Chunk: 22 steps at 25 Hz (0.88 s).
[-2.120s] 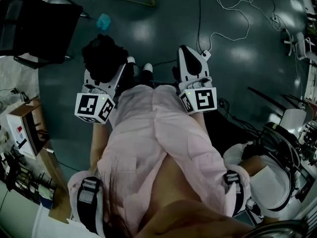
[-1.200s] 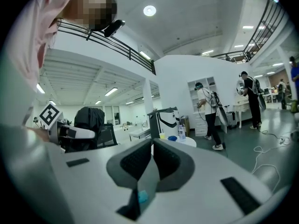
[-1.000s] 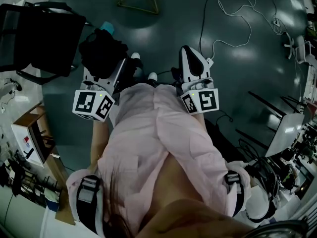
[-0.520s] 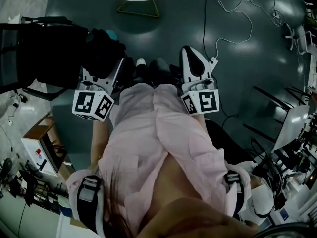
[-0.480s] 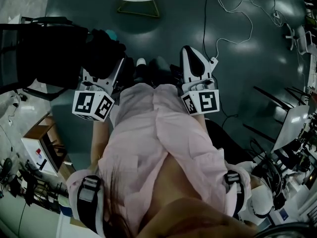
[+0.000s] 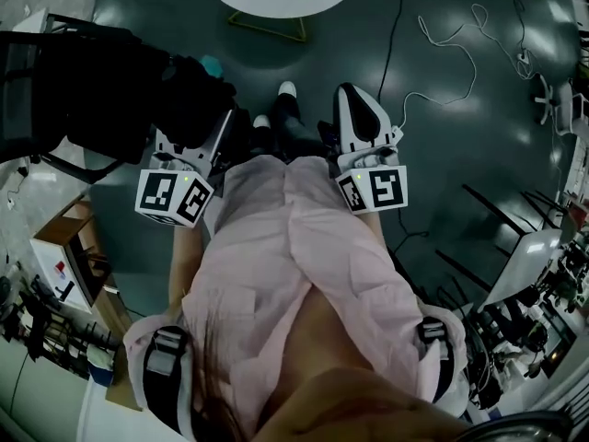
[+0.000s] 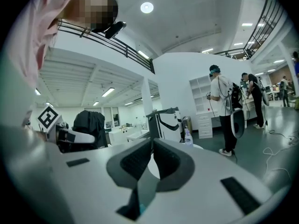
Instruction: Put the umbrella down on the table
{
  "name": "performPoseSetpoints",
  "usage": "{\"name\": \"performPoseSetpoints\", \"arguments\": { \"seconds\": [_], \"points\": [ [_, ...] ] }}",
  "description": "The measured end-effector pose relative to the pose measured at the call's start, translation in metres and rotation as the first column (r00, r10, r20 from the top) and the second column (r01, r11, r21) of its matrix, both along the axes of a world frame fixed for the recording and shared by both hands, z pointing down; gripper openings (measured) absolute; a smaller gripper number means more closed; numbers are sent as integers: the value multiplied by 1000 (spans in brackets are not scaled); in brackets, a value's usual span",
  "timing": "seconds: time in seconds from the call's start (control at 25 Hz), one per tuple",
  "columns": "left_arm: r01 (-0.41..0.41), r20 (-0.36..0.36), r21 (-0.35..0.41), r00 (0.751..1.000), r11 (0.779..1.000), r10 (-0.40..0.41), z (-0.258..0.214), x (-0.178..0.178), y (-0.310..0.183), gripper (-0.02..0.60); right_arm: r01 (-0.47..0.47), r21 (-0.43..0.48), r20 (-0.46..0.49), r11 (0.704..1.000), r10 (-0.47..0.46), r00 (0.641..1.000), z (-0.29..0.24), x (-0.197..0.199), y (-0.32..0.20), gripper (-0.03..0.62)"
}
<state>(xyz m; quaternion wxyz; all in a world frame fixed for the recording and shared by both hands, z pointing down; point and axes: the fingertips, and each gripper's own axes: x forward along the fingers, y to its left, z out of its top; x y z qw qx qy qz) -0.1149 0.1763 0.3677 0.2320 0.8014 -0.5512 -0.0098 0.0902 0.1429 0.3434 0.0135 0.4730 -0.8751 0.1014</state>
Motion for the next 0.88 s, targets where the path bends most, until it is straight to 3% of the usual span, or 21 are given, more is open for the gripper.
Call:
{"name": "performPoseSetpoints", "arguments": {
  "seconds": [0.44, 0.88],
  "points": [
    [105, -9, 33, 994, 994, -105, -2, 14, -86, 319, 56, 6, 2, 998, -56, 998, 7, 29, -97, 34],
    [135, 2, 24, 991, 991, -136, -5, 16, -127, 319, 57, -35, 10, 998, -57, 998, 20, 43, -131, 34]
  ]
}}
